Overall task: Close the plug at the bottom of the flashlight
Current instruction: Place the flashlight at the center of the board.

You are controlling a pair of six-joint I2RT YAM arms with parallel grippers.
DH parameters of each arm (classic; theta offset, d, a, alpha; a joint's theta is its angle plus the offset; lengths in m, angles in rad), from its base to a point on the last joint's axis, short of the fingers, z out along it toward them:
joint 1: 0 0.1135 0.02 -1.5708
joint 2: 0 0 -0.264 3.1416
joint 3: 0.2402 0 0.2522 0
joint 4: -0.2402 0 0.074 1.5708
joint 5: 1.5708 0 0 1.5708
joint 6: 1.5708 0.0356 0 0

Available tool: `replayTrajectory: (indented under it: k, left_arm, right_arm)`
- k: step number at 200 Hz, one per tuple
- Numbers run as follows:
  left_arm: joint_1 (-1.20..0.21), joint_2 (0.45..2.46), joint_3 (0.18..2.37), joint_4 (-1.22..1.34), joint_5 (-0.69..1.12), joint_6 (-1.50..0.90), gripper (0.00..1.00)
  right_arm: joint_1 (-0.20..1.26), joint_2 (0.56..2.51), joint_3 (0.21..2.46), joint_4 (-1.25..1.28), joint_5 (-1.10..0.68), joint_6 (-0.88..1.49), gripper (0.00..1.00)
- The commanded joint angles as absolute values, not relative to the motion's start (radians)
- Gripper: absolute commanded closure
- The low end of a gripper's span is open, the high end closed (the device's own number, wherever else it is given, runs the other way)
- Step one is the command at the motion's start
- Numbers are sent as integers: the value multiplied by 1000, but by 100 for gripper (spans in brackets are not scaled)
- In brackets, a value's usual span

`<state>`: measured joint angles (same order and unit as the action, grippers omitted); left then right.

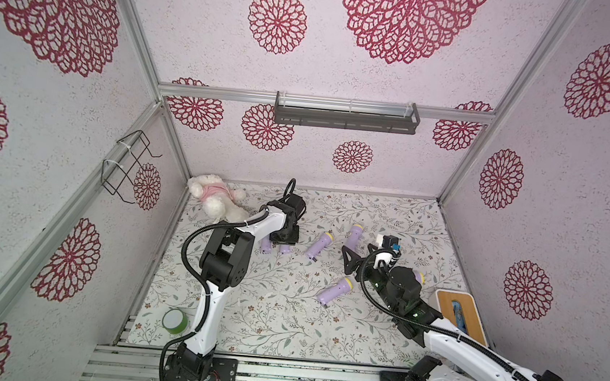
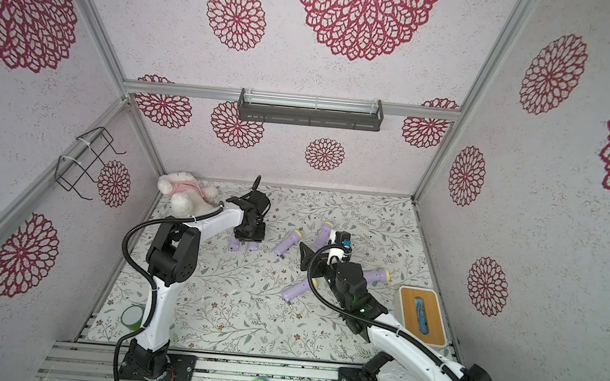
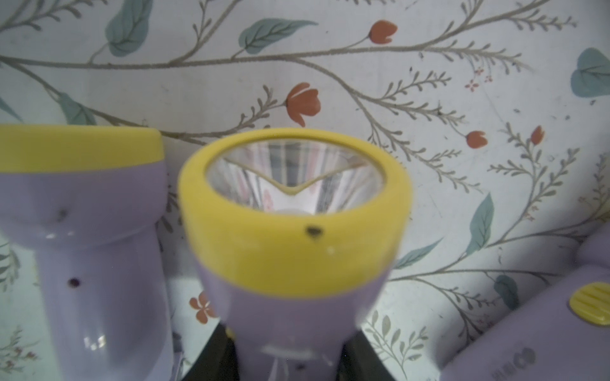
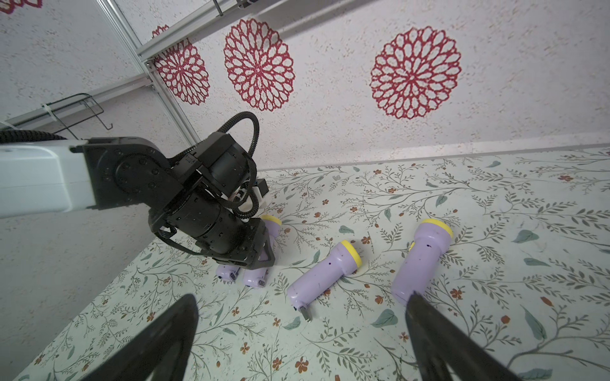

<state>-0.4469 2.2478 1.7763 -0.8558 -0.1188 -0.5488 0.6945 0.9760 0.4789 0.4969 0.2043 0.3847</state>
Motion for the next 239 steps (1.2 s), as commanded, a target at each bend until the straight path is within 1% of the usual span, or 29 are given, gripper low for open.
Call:
replayTrajectory:
  k: [1, 37, 53, 75, 139, 173, 192, 239]
  left_arm:
    - [-441, 2279, 1787, -897, -113, -532, 100]
    - [-439, 2284, 1807, -941, -114, -532, 100]
    - [-433, 2289, 1810, -944, -100, -530, 96]
    - [-430, 2308, 1833, -972, -89, -531, 94]
    - [-425, 2333, 1855, -989, -103, -518, 76]
    - [-421, 2354, 1885, -1016, -108, -510, 71]
    - [-418, 2360, 1888, -1017, -108, -508, 66]
    - [-415, 2376, 1916, -1031, -114, -506, 61]
  right_arm:
    - [693, 976, 480, 538, 195, 379, 1]
    - [693, 976, 479, 540, 192, 380, 1]
    - [693, 978, 480, 542, 187, 380, 1]
    - [693, 978, 479, 542, 186, 382, 1]
    - [693, 975, 476, 548, 181, 382, 1]
    - [693, 974, 475, 547, 180, 382, 1]
    - [693, 973, 475, 547, 179, 382, 1]
    - [693, 973, 476, 546, 179, 383, 1]
